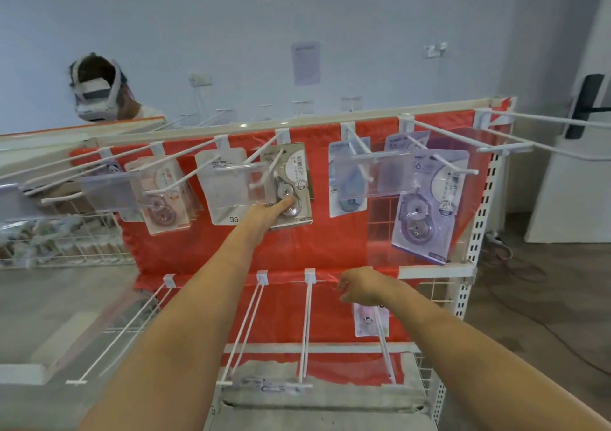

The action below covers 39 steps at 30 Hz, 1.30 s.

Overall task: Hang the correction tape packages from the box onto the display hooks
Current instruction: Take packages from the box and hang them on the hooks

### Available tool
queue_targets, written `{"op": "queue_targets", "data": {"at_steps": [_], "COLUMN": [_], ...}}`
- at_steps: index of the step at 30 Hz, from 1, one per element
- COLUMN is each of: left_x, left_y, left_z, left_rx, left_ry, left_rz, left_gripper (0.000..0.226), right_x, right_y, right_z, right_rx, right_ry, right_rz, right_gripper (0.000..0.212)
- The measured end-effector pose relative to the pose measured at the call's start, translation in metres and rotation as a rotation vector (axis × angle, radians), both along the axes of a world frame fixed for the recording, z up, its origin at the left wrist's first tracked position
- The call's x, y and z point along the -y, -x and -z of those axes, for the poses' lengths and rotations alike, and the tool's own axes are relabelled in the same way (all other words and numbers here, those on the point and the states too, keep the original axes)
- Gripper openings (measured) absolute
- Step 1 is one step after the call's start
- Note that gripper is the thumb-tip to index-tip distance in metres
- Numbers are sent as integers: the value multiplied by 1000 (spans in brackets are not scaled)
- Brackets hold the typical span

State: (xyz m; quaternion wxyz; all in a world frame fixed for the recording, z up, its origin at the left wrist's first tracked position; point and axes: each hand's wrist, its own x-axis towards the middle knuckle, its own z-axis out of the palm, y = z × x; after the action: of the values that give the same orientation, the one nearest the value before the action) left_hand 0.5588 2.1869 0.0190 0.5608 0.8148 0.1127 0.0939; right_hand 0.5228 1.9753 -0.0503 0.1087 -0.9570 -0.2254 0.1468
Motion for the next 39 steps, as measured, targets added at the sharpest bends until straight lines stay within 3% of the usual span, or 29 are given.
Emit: {"op": "queue_targets", "data": {"at_steps": [5,8,11,16,19,27,39], "left_x": [-1,-18,-42,-91,-125,-213,-261], "left_y": [20,37,55,88,114,177,288], "left_z": [16,30,35,28,23,27,132], "left_rx": [20,-41,-69,-104,-60,-45,-151], "left_ry": [186,12,-193,-697,-894,-1097,-1208], "left_rz": [105,128,138,178,146,125,253], "left_gripper": [26,27,11,15,22,21,26], "right_x": [-15,-30,-48,-89,-124,-227,-302], "right_y": [3,4,10,37,60,131,231], "right_z": [-3,-6,-13,-31,-38,-49,41], "right_rx": [-12,21,83,157,195,265,107], "right_ry": [93,142,151,67,2,-97,-30], "right_rz": [-7,-13,-16,44,101,282,145], "right_gripper": [39,38,35,32,34,30,33]}}
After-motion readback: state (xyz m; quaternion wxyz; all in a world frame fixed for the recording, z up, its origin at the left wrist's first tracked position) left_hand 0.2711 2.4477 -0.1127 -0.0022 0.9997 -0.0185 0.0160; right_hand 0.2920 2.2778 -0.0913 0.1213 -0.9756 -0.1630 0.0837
